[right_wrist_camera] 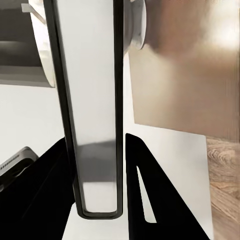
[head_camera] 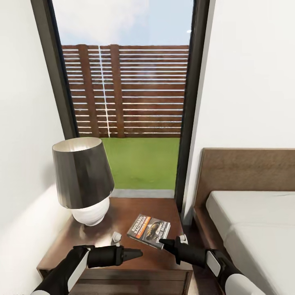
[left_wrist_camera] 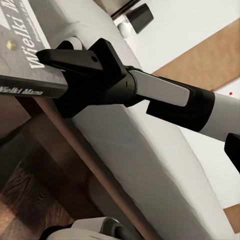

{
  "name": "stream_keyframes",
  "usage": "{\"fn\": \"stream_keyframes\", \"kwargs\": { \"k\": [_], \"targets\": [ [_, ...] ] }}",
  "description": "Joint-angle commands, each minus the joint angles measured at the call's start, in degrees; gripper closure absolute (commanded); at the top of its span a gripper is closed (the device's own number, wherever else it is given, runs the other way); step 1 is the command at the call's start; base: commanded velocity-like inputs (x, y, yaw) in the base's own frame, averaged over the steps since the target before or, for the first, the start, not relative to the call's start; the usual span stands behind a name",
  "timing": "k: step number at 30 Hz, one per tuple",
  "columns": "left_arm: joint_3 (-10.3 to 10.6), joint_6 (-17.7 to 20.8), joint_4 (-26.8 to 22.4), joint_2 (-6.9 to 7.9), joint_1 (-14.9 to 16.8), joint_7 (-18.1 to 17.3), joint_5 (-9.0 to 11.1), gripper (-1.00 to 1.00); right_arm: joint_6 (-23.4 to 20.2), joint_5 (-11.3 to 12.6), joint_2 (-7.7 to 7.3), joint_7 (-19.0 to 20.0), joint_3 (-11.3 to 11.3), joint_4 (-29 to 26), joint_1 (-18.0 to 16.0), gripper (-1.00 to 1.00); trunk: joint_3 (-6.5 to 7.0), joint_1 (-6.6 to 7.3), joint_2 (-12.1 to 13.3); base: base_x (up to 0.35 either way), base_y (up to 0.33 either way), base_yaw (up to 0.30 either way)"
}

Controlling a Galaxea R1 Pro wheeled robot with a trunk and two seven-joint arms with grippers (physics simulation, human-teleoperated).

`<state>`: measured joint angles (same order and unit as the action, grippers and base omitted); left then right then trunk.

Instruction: In the bedroom, move the book from the bed onto either nightstand, and place the two sandals side by side next to the bed.

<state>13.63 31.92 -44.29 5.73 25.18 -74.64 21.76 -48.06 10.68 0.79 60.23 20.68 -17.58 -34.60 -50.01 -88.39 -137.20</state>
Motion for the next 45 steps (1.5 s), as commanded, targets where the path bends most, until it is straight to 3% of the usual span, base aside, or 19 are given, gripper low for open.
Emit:
{"fn": "stream_keyframes", "kwargs": {
  "k": [1,42,45],
  "targets": [
    [0.26,0.6,-0.01,0.08,0.02,0.03,0.49,-1.0,-0.28,0.05,0.02,0.06,0.24,-0.04,-0.03,1.0,-0.06,0.01,-0.03,0.0,0.0,0.0],
    [0.26,0.6,-0.01,0.08,-0.05,0.06,0.47,-1.0,-0.28,0.05,0.35,0.06,0.24,-0.09,-0.03,1.0,-0.06,0.01,-0.03,0.071,0.019,0.0],
    [0.26,0.6,-0.01,0.08,-0.05,0.08,0.47,-1.0,-0.28,0.05,0.35,0.06,0.24,-0.09,-0.03,1.0,-0.6,-0.65,-1.23,0.0,0.0,0.0]
  ]
}}
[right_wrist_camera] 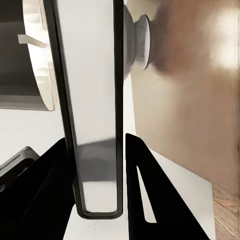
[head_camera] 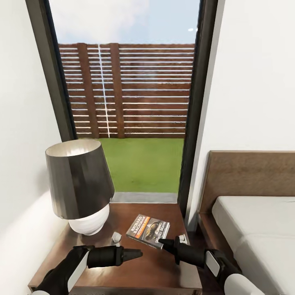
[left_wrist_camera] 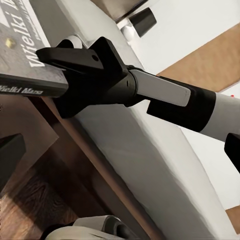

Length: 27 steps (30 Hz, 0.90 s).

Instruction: In the bedroom, move the book from the bed onto either nightstand, and place the two sandals side by side next to the bed.

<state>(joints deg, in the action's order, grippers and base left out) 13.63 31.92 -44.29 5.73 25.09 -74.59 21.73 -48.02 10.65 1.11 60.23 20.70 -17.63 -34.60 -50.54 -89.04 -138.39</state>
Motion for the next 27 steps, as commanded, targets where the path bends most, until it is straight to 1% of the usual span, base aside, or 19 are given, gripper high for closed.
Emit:
{"fn": "stream_keyframes", "kwargs": {
  "k": [1,12,20,27],
  "targets": [
    [0.26,0.6,-0.01,0.07,0.04,0.02,0.5,-1.0,-0.32,0.08,0.03,0.07,0.22,-0.03,-0.03,1.0,-0.24,-0.21,-0.44,0.0,0.0,0.0],
    [0.26,0.6,-0.01,0.07,0.04,0.02,0.51,-1.0,-0.32,0.08,0.03,0.07,0.22,-0.03,-0.03,1.0,-2.22,-2.63,-4.85,0.0,0.0,0.0],
    [0.26,0.6,-0.01,0.07,0.04,-0.01,0.51,-1.0,-0.32,0.08,0.03,0.07,0.22,-0.03,-0.03,1.0,-3.99,-2.83,-4.96,0.0,0.0,0.0],
    [0.26,0.6,-0.01,0.07,0.04,0.0,0.53,-1.0,-0.32,0.08,0.03,0.07,0.22,-0.03,-0.01,1.0,-3.99,-2.83,-4.96,0.0,0.0,0.0]
  ]
}}
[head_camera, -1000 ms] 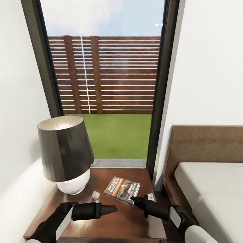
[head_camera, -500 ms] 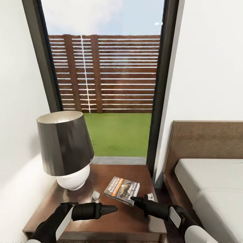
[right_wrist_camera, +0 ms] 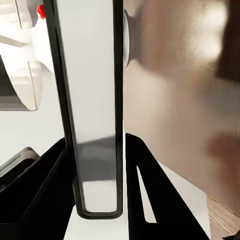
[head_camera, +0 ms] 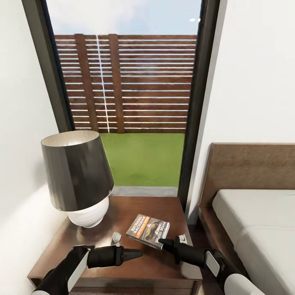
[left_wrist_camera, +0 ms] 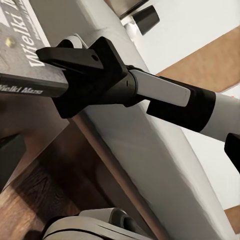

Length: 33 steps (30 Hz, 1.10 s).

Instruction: In the bedroom, move the book from the bed onto either nightstand, and place the two sandals side by side next to the bed.

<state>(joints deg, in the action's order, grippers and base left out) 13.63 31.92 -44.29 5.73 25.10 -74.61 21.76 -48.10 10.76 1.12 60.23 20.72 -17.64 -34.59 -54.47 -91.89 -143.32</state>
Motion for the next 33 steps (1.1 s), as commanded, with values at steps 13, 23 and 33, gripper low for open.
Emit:
{"fn": "stream_keyframes", "kwargs": {
  "k": [13,23,33],
  "targets": [
    [0.26,0.6,-0.01,0.07,0.04,0.0,0.48,-1.0,-0.24,-0.04,0.03,0.07,0.2,-0.03,-0.04,1.0,-2.05,-0.22,-0.14,0.0,0.0,0.0],
    [0.26,0.6,-0.01,0.07,0.04,0.02,0.49,-1.0,-0.24,-0.04,0.03,0.07,0.2,-0.03,-0.04,1.0,-2.94,-0.32,-0.2,0.0,0.0,0.0],
    [0.26,0.6,-0.01,0.07,0.04,0.01,0.48,-1.0,-0.24,-0.04,0.03,0.07,0.2,-0.03,-0.04,1.0,-4.04,-0.45,-0.26,0.0,0.0,0.0]
  ]
}}
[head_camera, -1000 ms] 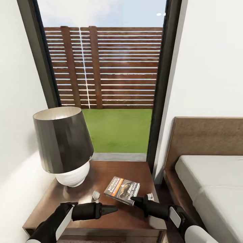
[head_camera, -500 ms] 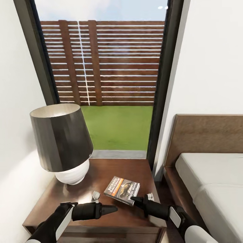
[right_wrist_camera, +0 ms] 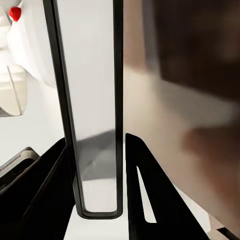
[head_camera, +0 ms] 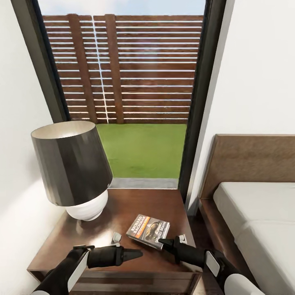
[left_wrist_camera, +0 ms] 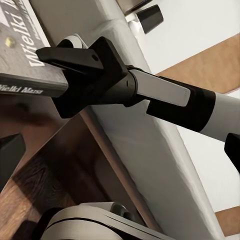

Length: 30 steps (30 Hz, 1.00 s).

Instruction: In the bedroom, move the book from the bed onto either nightstand, and place the two sandals side by side next to the bed.

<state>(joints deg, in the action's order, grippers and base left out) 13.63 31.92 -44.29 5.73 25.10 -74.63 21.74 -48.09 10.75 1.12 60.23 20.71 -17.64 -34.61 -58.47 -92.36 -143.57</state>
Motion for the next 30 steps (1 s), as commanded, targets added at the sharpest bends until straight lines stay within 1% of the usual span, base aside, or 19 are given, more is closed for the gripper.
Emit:
{"fn": "stream_keyframes", "kwargs": {
  "k": [1,6,9,17,22,30],
  "targets": [
    [0.26,0.6,-0.01,0.07,0.04,0.02,0.5,-1.0,-0.25,-0.02,0.03,0.07,0.2,-0.03,-0.02,1.0,-0.05,0.01,-0.02,0.0,0.0,0.0],
    [0.26,0.6,-0.01,0.07,0.04,0.02,0.49,-1.0,-0.25,-0.02,0.03,0.07,0.2,-0.03,-0.02,1.0,-0.05,0.01,-0.02,0.0,0.0,0.0],
    [0.26,0.6,-0.01,0.07,0.04,0.01,0.51,-1.0,-0.25,-0.02,0.03,0.07,0.2,-0.03,-0.02,1.0,-0.72,-0.06,-0.06,0.0,0.0,0.0],
    [0.26,0.6,-0.01,0.07,0.04,0.04,0.49,-1.0,-0.25,-0.02,0.03,0.07,0.2,-0.03,-0.02,1.0,-0.72,-0.06,-0.06,0.001,0.0,0.0],
    [0.26,0.6,-0.01,0.07,0.04,0.02,0.53,-1.0,-0.25,-0.02,0.03,0.07,0.2,-0.03,-0.02,1.0,-0.72,-0.06,-0.06,0.151,0.031,0.0],
    [0.26,0.6,-0.01,0.07,0.04,0.07,0.51,-1.0,-0.25,-0.02,0.03,0.07,0.2,-0.03,-0.02,1.0,-0.72,-0.06,-0.06,0.02,0.005,0.0]
  ]
}}
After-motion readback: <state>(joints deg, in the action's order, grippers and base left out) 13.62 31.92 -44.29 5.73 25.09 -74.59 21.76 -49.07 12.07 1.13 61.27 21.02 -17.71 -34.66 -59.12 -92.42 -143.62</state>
